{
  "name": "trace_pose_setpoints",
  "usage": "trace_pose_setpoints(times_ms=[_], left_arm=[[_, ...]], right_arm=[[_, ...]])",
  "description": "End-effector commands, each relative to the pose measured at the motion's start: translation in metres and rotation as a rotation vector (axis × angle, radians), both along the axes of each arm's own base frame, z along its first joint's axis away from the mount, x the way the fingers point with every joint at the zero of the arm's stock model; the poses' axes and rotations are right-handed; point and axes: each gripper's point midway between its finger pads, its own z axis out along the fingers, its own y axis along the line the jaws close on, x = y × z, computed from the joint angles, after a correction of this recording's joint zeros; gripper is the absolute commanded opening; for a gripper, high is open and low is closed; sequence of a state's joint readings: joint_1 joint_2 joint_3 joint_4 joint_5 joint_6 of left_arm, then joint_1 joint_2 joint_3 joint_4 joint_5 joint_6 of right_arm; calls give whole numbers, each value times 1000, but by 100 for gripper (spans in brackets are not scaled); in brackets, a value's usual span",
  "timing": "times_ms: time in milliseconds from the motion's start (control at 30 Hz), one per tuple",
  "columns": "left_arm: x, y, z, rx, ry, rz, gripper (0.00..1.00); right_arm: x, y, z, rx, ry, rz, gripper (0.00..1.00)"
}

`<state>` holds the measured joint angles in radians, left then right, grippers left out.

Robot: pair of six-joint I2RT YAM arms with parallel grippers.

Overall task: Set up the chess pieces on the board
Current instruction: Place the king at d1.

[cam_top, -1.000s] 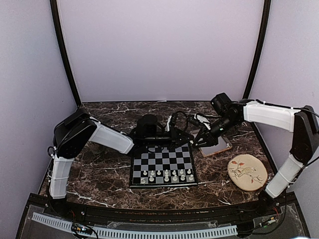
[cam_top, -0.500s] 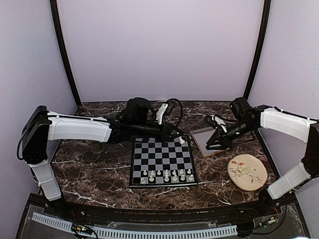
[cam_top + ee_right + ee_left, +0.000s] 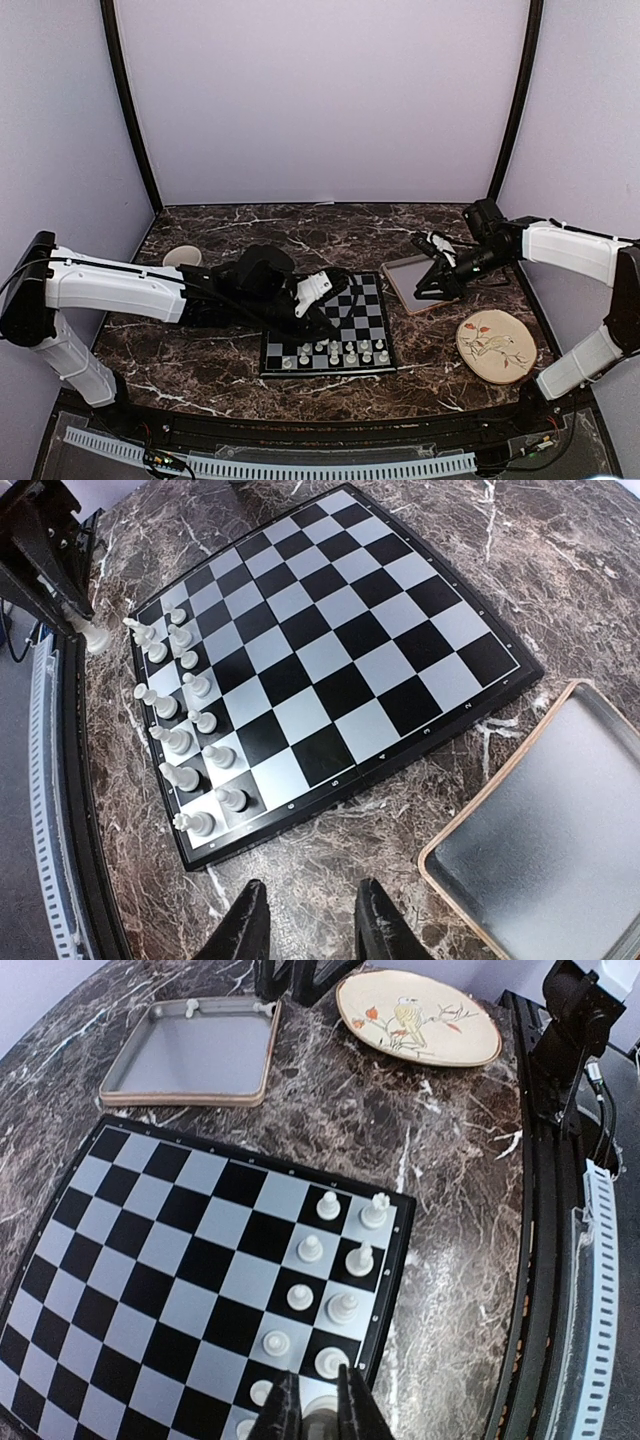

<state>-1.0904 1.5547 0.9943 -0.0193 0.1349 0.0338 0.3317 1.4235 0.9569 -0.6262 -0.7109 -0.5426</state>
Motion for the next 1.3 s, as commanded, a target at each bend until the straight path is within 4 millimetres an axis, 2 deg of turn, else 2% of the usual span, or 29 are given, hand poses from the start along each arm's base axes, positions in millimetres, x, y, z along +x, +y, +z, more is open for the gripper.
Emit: trace_pose_setpoints(times_ms=[0, 433, 900, 1267], left_arm=[[-1, 13, -1, 24, -38, 2, 8], [0, 3, -34, 46, -29, -4, 9], [-6, 9, -62, 79, 19, -2, 9], [-5, 3, -69, 76, 22, 2, 12]], right_arm=[[3, -1, -5, -3, -3, -5, 30], [1, 0, -10, -5, 25, 5, 30], [0, 1, -13, -6, 44, 17, 29], [-2, 1, -15, -7, 53, 24, 29]])
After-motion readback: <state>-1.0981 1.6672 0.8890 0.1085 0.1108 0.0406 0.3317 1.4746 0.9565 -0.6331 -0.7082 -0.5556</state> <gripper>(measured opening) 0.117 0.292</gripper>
